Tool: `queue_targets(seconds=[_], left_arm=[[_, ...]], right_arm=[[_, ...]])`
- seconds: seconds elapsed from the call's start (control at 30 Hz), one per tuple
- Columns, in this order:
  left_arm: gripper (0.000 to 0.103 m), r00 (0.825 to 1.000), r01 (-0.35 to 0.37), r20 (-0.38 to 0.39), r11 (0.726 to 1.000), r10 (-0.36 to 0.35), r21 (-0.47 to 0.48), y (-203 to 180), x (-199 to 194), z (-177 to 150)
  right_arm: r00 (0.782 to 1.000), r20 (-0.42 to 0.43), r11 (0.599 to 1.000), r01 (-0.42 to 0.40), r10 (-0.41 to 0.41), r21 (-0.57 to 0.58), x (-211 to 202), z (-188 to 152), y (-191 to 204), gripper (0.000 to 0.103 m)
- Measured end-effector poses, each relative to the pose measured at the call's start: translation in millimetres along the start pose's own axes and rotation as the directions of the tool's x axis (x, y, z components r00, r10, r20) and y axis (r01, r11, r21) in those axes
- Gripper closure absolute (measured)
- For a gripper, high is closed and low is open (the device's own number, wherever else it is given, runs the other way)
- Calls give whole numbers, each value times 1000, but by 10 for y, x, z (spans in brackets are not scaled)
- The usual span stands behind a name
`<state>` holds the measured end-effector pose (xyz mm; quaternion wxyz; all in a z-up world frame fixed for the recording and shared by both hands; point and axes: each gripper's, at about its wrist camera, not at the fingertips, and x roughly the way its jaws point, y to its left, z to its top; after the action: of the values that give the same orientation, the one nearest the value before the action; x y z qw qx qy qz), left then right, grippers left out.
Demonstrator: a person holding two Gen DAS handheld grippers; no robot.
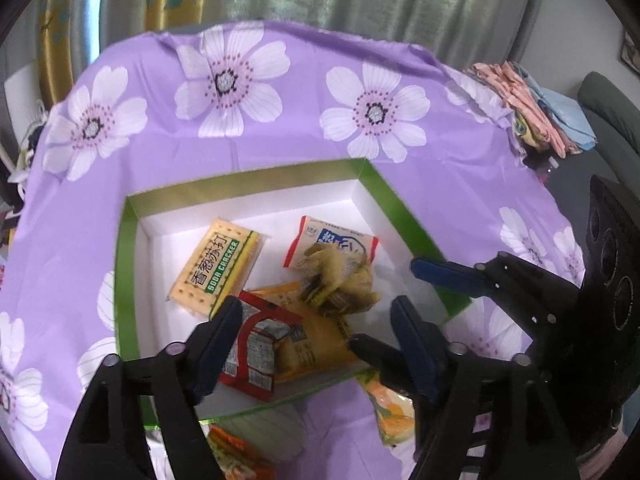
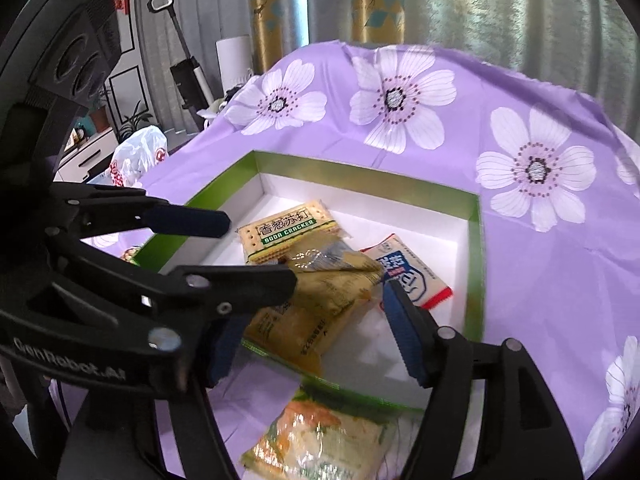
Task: Organize snacks
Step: 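Lower the gold bag into the box and open the left gripper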
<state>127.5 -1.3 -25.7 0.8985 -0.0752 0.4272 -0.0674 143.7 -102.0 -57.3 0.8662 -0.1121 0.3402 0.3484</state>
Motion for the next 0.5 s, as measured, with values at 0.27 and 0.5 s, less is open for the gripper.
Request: queue_targets(seconds=[0.27, 0.5], left_arm=[[24, 999, -11, 38, 1000, 10, 11, -160, -361, -140], [22, 999, -4, 47, 1000, 3, 14, -333, -587, -340]], right_arm=[[998, 37, 998, 52, -53, 18, -443, -201, 38, 34], [997, 41, 996, 67, -69, 52, -754, -418, 64, 34]])
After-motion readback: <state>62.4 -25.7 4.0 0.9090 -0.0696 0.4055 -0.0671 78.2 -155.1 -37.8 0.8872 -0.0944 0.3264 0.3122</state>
